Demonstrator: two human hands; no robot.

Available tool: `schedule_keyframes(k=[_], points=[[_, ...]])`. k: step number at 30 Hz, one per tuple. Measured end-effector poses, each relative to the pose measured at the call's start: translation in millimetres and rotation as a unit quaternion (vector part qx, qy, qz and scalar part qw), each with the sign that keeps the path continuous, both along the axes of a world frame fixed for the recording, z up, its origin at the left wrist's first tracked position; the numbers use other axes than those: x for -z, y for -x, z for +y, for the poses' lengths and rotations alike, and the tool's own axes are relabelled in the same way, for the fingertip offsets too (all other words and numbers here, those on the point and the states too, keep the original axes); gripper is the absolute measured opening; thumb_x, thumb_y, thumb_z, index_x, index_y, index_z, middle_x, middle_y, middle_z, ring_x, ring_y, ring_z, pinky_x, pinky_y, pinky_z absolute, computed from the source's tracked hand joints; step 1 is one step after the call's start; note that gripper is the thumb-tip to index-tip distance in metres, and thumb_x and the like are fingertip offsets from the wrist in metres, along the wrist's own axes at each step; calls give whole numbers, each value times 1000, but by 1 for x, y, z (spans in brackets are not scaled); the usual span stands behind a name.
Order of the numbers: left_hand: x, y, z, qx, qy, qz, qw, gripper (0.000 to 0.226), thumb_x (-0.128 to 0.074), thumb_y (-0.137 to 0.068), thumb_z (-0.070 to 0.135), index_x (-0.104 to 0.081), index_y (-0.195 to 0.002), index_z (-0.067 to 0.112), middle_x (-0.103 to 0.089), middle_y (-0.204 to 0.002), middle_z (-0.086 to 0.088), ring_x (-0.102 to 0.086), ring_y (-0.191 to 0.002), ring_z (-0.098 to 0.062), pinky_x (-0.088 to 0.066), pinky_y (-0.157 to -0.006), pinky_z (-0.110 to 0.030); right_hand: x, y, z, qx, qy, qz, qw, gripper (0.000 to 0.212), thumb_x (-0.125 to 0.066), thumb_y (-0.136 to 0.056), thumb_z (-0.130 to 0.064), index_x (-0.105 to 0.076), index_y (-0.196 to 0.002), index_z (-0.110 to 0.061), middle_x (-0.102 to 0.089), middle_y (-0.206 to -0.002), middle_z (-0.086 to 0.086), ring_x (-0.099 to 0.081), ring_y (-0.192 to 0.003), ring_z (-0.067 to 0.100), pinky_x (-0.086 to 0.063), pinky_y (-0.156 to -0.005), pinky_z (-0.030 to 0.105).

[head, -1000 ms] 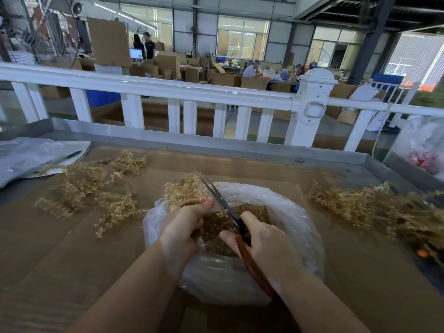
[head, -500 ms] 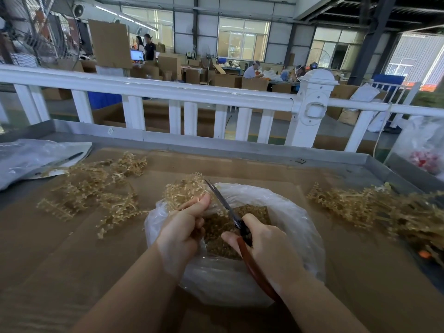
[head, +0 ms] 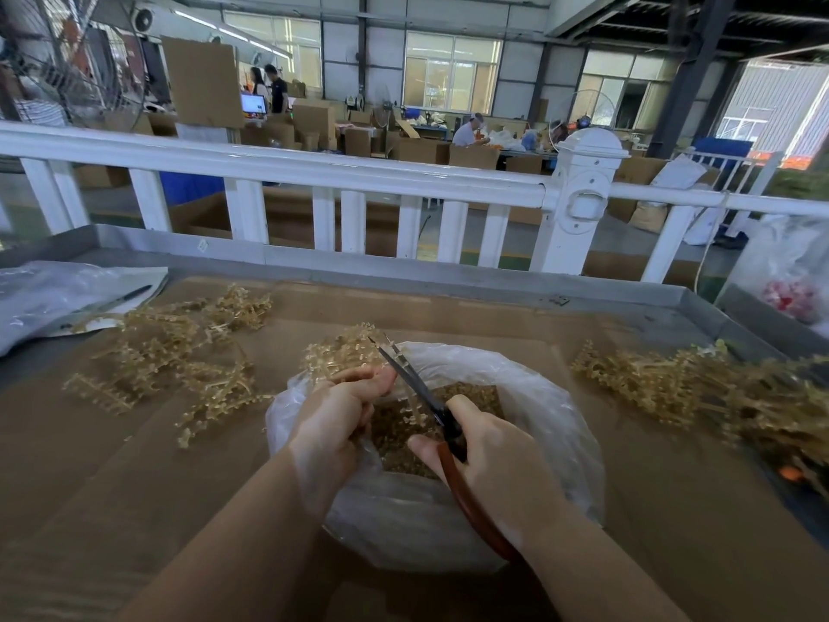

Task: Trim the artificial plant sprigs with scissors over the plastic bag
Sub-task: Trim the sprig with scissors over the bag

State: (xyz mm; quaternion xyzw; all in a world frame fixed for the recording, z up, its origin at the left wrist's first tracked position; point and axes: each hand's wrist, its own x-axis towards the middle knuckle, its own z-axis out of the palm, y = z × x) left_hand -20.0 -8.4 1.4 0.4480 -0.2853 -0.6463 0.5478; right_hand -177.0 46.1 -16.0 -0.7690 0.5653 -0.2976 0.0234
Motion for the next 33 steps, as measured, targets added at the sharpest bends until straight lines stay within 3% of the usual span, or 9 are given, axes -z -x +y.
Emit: schedule_keyframes(k=[3, 6, 11, 17, 23, 33], points=[[2, -1, -1, 9, 8, -38, 999, 17, -72, -74, 8, -60, -86, 9, -47, -41, 10, -39, -47, -8, -34, -44, -18, 0, 1, 0, 2, -8, 2, 1000, 41, -37, -82, -70, -36, -81, -30, -49, -68, -8, -46, -60, 6, -34, -57, 16], [4, -1, -2, -1, -7, -32, 999, 13, -72, -73, 6, -62, -80, 10, -50, -44, 8, -35, -55, -11, -31, -52, -24, 0, 1, 0, -1, -15, 3, 1000, 41, -37, -81, -71, -38, -83, -30, -50, -71, -9, -47, -64, 6, -35, -60, 18], [4, 0, -3, -18, -37, 12, 999, 12, -67, -79, 1, -61, -79, 12, -53, -56, 1, -33, -48, -9, -31, -51, -22, 2, 0, 2, -1, -15, 5, 1000, 41, -33, -78, -72, -38, -86, -32, -49, -76, -11, -47, -71, 4, -34, -62, 15], [8, -2, -5, 4, -10, -19, 1000, 10, -65, -82, 2, -60, -82, 11, -47, -43, 6, -32, -42, -7, -32, -39, -16, 0, 0, 2, -10, -30, -5, 999, 38, -39, -81, -69, -37, -82, -31, -47, -74, -12, -44, -69, 2, -30, -60, 12], [10, -1, -3, 34, 13, -30, 999, 19, -74, -62, 10, -62, -77, 10, -45, -43, 8, -33, -41, -6, -31, -38, -15, -5, -1, 1, -6, -42, -18, 999, 35, -45, -86, -63, -36, -79, -31, -49, -68, -8, -47, -61, 4, -33, -54, 15], [9, 0, -2, 34, -17, -17, 999, 18, -72, -75, 5, -60, -88, 9, -52, -50, 5, -35, -36, -5, -31, -35, -15, -7, -2, 1, 1, -51, -33, 998, 33, -49, -88, -58, -39, -78, -28, -46, -61, -11, -46, -57, 4, -33, -55, 17]])
